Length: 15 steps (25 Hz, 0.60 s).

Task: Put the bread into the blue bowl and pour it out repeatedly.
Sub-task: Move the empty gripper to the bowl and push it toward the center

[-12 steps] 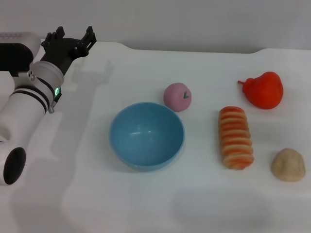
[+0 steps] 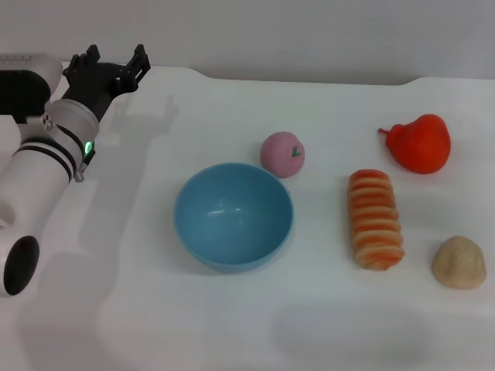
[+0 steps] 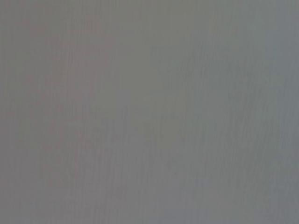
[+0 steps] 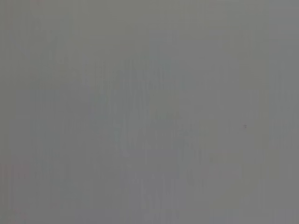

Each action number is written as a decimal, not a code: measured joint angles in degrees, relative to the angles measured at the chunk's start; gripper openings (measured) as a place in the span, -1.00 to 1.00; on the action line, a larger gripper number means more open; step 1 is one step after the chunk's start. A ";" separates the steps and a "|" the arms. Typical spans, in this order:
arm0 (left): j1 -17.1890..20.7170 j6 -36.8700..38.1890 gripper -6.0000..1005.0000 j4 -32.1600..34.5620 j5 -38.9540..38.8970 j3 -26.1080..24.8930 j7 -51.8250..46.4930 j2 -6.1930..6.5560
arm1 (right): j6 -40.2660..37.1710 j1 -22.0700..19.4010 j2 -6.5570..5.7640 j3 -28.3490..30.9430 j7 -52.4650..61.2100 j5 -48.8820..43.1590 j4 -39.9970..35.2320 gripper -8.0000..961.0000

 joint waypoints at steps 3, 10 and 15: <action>0.00 0.00 0.58 -0.06 0.00 0.00 -0.01 0.00 | 0.00 -0.01 0.00 0.00 0.00 0.00 0.09 0.03; 0.25 0.00 0.57 -0.12 0.00 0.00 -0.04 0.00 | 0.05 -0.01 0.01 0.00 0.00 0.00 0.30 0.03; 0.38 -0.47 0.57 -0.11 0.00 -0.22 -0.13 0.00 | 0.10 -0.01 0.11 0.00 0.00 0.00 0.38 0.02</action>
